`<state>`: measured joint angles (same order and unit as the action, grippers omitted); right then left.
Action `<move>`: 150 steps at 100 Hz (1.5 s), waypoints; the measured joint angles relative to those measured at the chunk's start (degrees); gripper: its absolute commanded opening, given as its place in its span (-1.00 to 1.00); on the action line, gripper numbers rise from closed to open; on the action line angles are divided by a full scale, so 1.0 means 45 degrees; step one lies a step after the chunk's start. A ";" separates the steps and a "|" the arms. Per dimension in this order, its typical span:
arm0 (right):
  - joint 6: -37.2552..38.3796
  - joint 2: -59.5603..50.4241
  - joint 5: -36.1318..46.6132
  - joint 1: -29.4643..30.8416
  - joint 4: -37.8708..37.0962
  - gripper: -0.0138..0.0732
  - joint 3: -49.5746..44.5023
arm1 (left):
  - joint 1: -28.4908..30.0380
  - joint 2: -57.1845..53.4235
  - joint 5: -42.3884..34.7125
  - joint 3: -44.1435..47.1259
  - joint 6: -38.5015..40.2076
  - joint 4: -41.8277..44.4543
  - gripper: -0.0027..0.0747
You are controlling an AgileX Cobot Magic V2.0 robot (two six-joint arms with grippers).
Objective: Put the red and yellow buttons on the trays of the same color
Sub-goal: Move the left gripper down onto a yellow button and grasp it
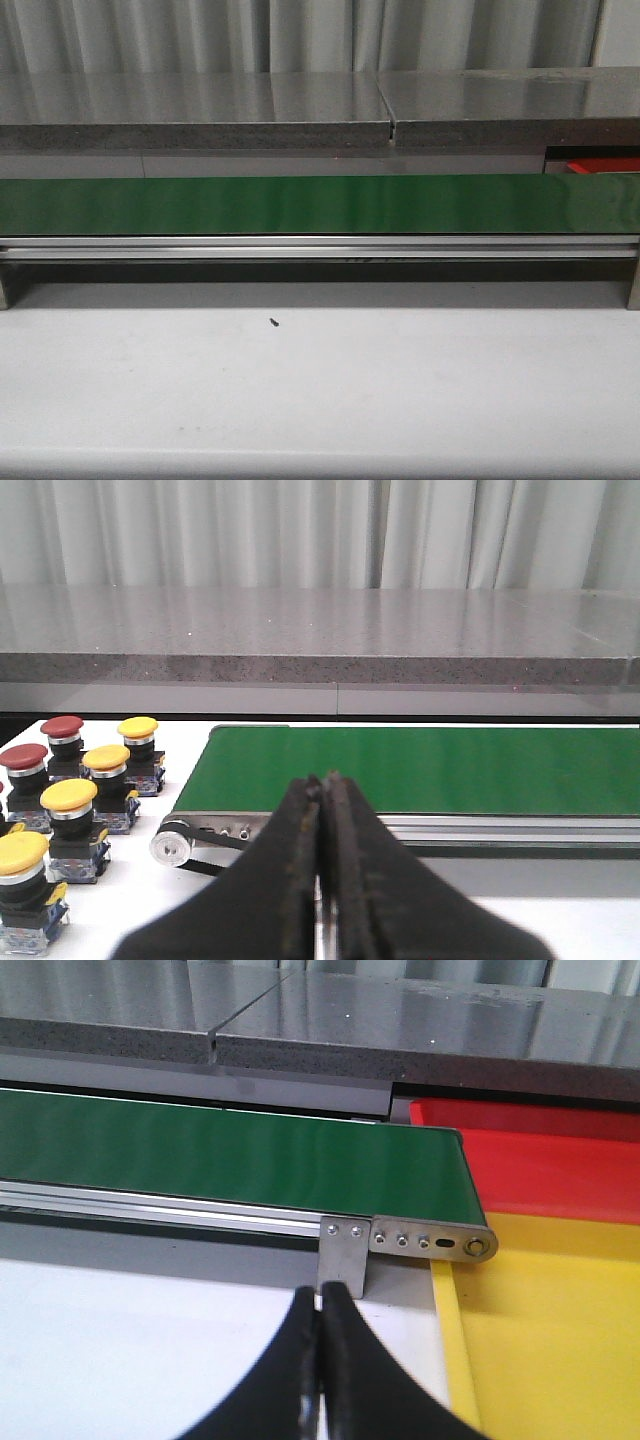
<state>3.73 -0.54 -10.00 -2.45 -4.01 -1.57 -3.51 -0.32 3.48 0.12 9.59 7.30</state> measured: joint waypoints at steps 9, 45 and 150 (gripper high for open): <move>0.0000 0.0000 0.0000 0.0000 0.0000 -0.84 0.0000 | 0.0000 0.0000 0.0000 0.0000 0.0000 0.0000 -0.98; 0.0000 0.0000 0.0000 0.0000 0.0000 -0.84 0.0000 | 0.0000 0.0000 -0.0123 0.0000 0.0000 0.0000 -0.98; 0.0000 0.0000 0.0000 0.0000 0.0000 -0.84 0.0000 | 0.0000 0.7838 0.8078 -0.7816 0.0000 -0.0617 -0.98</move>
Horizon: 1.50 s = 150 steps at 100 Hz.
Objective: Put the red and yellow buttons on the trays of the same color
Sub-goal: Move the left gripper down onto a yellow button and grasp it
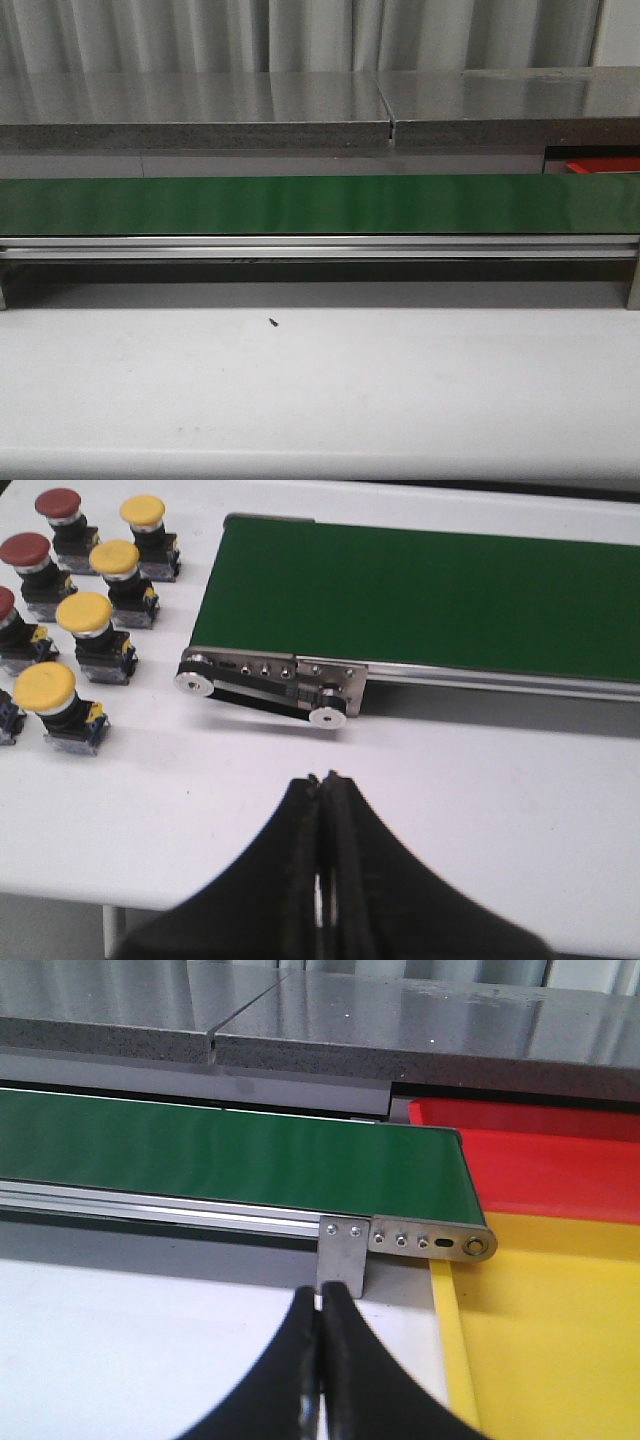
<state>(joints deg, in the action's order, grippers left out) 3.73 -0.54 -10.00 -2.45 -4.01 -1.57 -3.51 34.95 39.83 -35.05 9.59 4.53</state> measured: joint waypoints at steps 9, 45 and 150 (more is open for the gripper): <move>0.0000 0.0000 0.0000 0.0000 0.0000 -0.84 0.0000 | 0.0000 0.0508 0.0029 0.0000 0.0000 0.0095 -0.98; 0.0000 0.0000 0.0000 0.0000 0.0000 -0.84 0.0000 | 0.0000 0.1415 0.0099 0.0000 0.0000 0.0296 -0.29; 0.0000 0.0000 0.0000 0.0000 0.0000 -0.84 0.0000 | 0.4690 0.6415 0.0580 -0.2682 0.1059 -0.0157 0.59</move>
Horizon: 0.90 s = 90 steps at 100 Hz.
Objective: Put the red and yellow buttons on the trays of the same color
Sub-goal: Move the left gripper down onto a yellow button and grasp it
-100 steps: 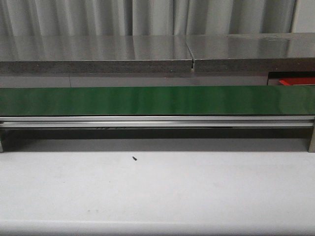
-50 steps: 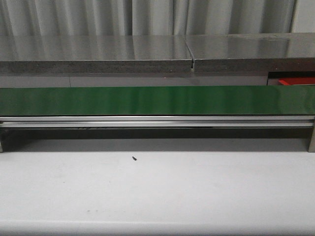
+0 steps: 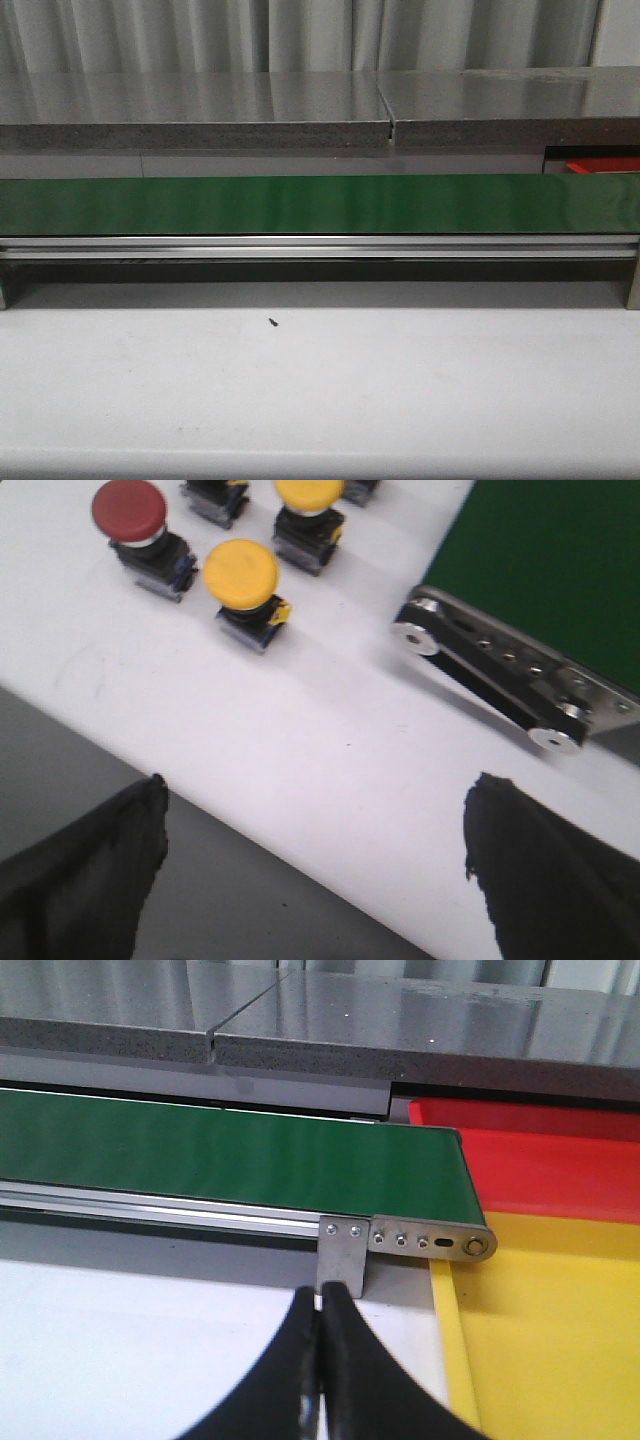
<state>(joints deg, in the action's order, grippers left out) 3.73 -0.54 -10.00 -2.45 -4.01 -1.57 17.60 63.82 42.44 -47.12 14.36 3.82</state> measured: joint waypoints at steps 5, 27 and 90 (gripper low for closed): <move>0.0000 0.0000 0.0000 0.0000 0.0000 -0.84 0.0000 | 0.0370 0.0485 -0.0092 -0.0137 0.0000 -0.0122 0.59; 0.0000 0.0000 0.0000 0.0000 0.0000 -0.84 0.0000 | 0.1058 0.2481 -0.1076 -0.0514 0.0000 -0.0320 0.59; 0.0000 0.0000 0.0000 0.0000 0.0000 -0.84 0.0000 | 0.1329 0.7006 -0.1290 -0.3622 0.0000 -0.0572 0.59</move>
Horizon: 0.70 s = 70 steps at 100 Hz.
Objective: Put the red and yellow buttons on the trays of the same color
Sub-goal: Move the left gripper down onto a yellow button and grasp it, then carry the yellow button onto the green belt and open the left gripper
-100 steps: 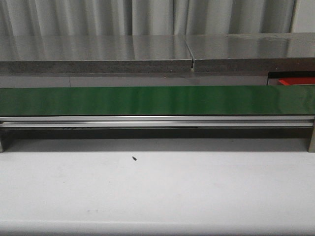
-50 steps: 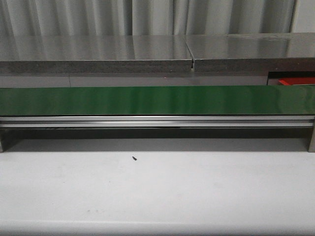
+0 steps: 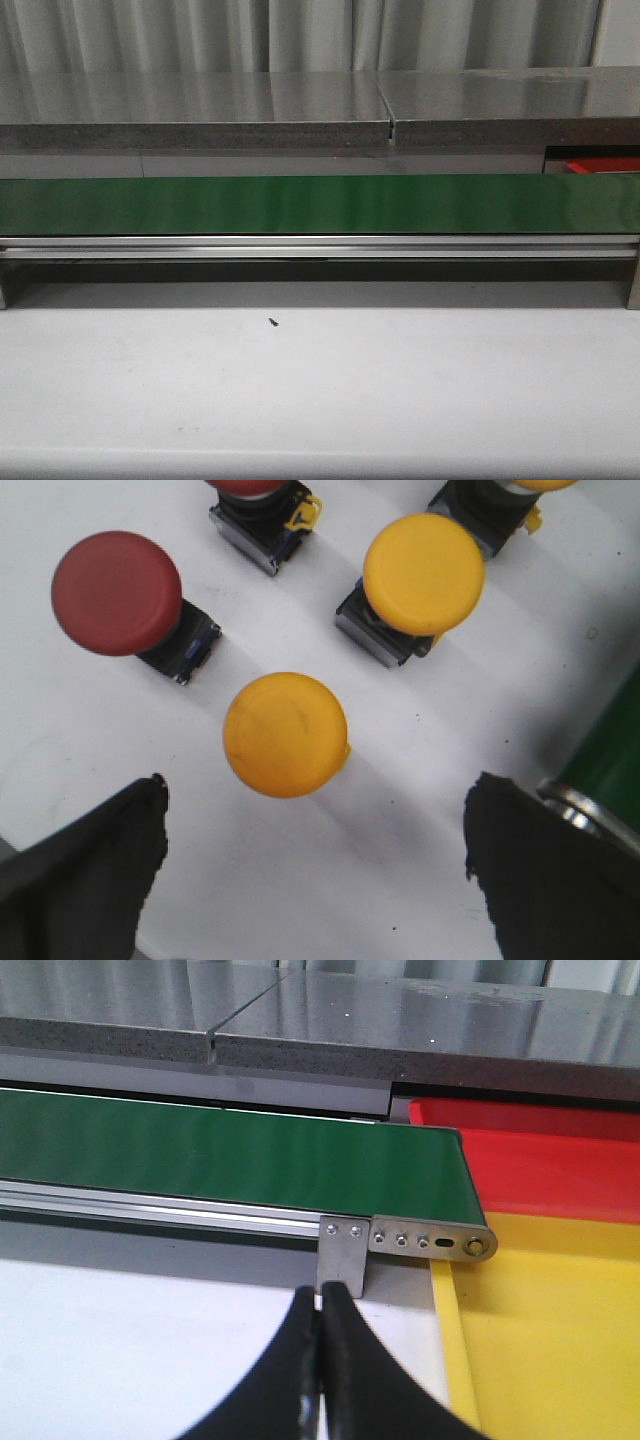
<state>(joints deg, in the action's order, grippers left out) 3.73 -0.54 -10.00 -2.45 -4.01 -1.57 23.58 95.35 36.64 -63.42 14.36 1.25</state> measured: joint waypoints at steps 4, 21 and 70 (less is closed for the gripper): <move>0.0000 0.0000 0.0000 0.0000 0.0000 -0.84 0.0000 | 0.0000 0.0199 0.0000 -0.0090 0.0000 0.0000 0.59; 0.0000 0.0000 0.0000 0.0000 0.0000 -0.84 0.0000 | 0.0000 0.0984 0.0023 -0.0455 0.0000 0.0000 0.59; 0.0000 0.0000 0.0000 0.0000 0.0000 -0.84 0.0000 | 0.0000 0.2136 -0.0268 -0.0824 0.0000 0.0000 0.57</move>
<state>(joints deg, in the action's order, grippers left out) 3.73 -0.54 -10.00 -2.45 -4.01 -1.57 23.58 104.96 35.43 -67.13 14.36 1.25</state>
